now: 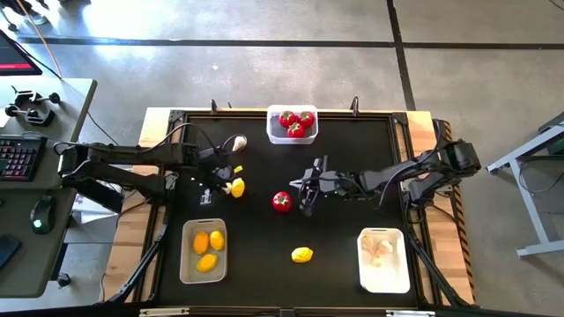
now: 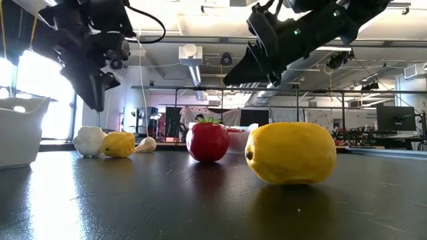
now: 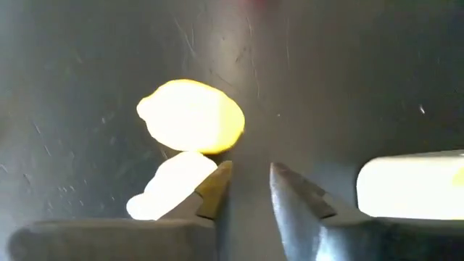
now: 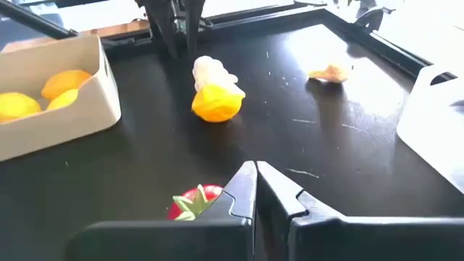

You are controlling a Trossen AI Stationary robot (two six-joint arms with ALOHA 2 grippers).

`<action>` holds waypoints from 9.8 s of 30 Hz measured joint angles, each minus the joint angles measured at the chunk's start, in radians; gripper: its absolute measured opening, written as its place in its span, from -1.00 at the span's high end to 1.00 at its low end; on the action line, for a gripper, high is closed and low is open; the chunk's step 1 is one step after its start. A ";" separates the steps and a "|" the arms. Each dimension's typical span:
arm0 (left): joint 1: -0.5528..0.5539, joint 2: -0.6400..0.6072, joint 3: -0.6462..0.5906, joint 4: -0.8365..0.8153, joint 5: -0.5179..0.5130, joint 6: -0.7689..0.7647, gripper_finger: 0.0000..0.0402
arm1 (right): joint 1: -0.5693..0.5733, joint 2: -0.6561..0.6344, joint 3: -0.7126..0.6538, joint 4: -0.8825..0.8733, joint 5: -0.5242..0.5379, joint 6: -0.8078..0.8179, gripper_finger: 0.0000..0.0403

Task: Sort produce into baskets
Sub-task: Put the white garlic into the white bin, then put the yellow lemon into the gray bin

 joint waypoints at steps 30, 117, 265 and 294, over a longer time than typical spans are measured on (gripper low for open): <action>0.004 0.193 0.038 -0.095 -0.127 -0.058 -0.07 | 0.002 0.000 -0.001 0.004 -0.002 -0.024 1.00; 0.149 0.195 0.074 -0.146 -0.128 0.006 0.56 | 0.002 0.001 0.000 -0.052 -0.002 0.037 1.00; 0.028 0.197 -0.118 0.986 0.550 0.145 0.57 | 0.715 -0.246 0.171 -1.427 -0.775 1.574 0.31; 0.007 0.163 -0.275 1.358 0.481 -0.087 1.00 | 0.398 0.149 0.279 -0.644 -0.127 0.427 -0.19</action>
